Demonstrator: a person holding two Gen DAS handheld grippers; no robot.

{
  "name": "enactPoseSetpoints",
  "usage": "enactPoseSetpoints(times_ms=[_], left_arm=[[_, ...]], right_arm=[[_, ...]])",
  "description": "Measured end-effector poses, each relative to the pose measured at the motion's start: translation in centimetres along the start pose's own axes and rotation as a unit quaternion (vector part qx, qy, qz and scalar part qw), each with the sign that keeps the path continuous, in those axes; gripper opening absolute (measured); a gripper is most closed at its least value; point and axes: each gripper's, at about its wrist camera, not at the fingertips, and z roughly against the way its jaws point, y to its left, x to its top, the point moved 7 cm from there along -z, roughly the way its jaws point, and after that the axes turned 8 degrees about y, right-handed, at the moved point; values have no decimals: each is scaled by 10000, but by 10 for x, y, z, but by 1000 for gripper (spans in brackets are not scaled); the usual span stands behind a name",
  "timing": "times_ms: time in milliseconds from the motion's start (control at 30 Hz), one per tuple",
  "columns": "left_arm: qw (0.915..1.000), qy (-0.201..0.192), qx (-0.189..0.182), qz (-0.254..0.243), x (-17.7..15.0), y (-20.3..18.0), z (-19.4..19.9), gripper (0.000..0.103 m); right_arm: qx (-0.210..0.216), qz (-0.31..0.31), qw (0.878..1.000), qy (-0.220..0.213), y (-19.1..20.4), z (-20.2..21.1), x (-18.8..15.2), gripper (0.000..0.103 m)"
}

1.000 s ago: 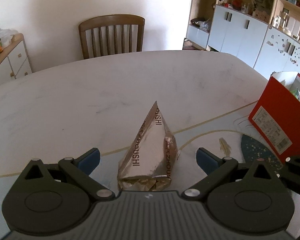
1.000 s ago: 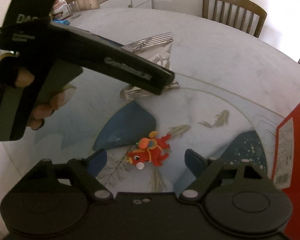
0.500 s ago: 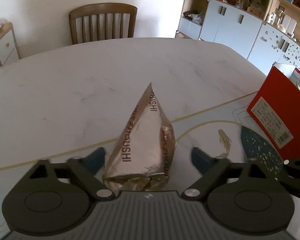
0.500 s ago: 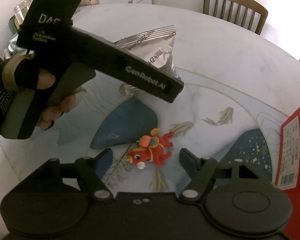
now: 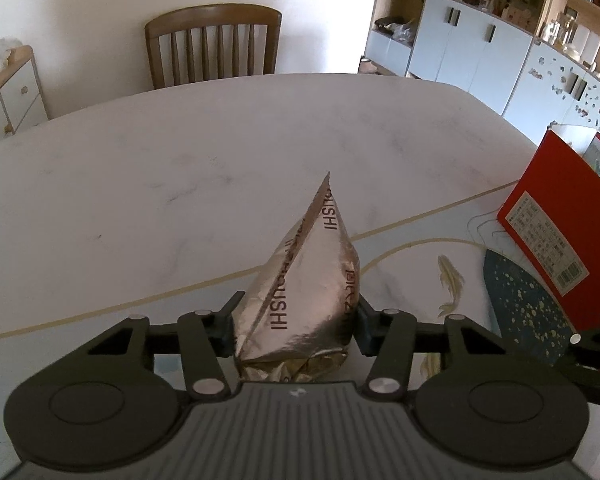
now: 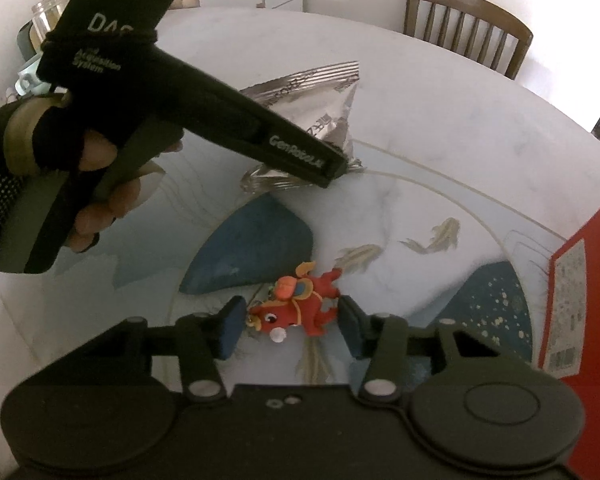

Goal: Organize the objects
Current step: 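Grasp the silver foil pouch with the left tool while the right tool grasps the red dragon plush, then carry the foil pouch and red plush over the box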

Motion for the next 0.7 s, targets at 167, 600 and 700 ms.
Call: enactPoseSetpoints(times_ms=[167,600,700], left_arm=[[10000,36,31,75,-4,-1,10,45],[9998,145,66,111,-24,-15,37,35],[9997,170,-5,158,-29,-21,50,35]], right_arm=[[14,-152,9999,-30,-2,10,-2,48],[19,-610,9978,-261,-20,66,-22,48],[30,-711,9969,-326,-23,77,-27,48]])
